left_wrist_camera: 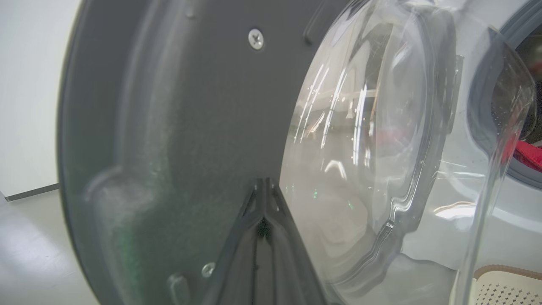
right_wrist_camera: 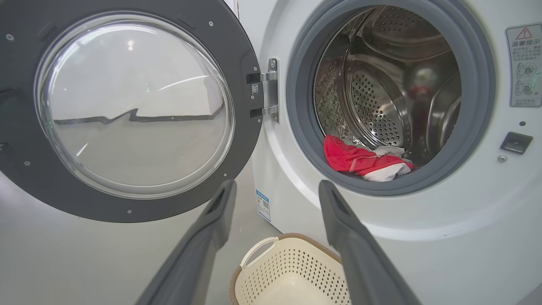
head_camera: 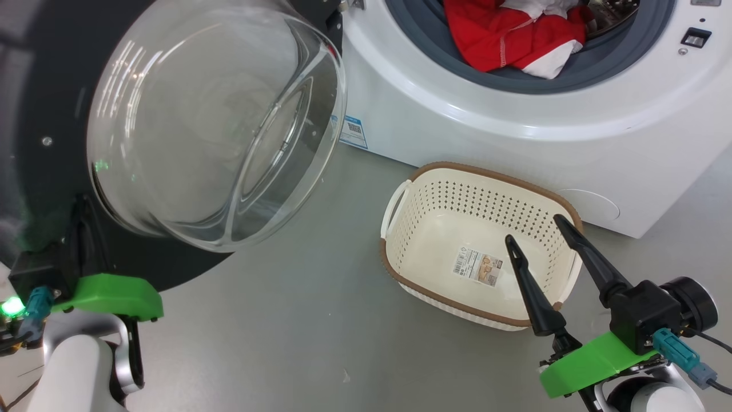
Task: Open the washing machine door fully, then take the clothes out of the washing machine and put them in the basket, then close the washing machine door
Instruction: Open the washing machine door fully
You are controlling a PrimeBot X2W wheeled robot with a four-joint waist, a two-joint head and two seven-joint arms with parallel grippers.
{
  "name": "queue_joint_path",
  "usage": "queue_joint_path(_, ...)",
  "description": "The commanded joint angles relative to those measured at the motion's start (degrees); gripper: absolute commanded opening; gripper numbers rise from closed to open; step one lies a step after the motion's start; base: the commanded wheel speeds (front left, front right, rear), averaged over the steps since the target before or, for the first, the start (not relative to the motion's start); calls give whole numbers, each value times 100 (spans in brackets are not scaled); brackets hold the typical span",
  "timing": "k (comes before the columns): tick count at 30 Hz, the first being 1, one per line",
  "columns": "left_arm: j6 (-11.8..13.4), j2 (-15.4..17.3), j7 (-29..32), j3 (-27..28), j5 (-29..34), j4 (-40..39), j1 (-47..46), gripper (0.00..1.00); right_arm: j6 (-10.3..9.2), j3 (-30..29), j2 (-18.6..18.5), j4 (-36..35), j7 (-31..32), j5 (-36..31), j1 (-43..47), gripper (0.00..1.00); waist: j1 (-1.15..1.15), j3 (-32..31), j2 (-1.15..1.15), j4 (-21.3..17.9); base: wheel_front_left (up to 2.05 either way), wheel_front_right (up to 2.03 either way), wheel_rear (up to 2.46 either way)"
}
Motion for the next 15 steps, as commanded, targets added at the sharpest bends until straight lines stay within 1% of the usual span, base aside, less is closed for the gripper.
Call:
queue_joint_path(1, 13, 289, -27, 349, 48, -59, -208, 0, 36, 180, -19, -186, 10, -45, -222, 100, 0, 8, 0, -11, 0, 0, 0)
queue_joint_path(15, -111, 69, -28, 456, 160, -203, -9, 0, 36, 156, 2, -110, -66, -20, -250, 100, 0, -59, 0, -55, 0, 0, 0)
